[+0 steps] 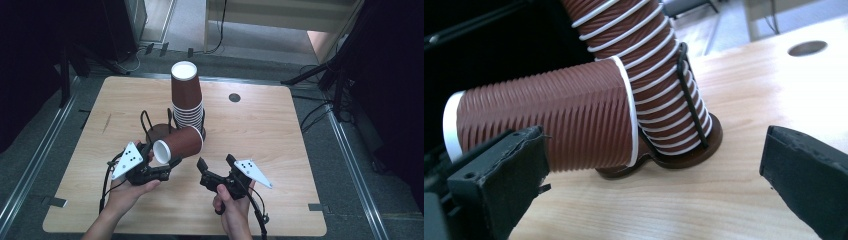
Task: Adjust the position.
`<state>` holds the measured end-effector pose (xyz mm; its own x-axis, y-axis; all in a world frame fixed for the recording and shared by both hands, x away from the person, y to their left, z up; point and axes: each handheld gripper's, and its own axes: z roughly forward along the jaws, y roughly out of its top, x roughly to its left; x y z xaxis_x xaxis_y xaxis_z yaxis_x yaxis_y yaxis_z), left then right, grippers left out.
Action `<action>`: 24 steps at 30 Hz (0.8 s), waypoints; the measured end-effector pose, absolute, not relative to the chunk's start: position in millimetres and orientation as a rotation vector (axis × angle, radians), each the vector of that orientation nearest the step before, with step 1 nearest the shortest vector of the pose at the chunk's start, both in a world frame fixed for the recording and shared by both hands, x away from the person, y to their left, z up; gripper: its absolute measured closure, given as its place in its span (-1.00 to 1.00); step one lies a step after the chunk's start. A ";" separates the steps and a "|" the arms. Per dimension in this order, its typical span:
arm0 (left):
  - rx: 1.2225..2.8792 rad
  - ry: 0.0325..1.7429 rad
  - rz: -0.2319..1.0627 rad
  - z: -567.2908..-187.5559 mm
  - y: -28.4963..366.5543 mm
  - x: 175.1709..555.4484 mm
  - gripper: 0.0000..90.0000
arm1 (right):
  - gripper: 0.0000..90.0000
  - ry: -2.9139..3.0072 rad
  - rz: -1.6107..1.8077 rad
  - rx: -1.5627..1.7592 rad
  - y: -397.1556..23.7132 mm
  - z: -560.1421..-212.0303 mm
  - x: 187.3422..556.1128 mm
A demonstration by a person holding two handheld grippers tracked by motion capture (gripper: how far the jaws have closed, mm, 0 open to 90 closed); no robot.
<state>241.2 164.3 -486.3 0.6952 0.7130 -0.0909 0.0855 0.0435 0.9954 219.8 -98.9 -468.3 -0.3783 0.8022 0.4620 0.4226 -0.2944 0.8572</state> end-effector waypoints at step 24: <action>1.458 0.648 0.555 -498.9 144.3 236.7 -0.51 | -1.00 1.208 1.948 2.159 -92.0 -469.3 211.3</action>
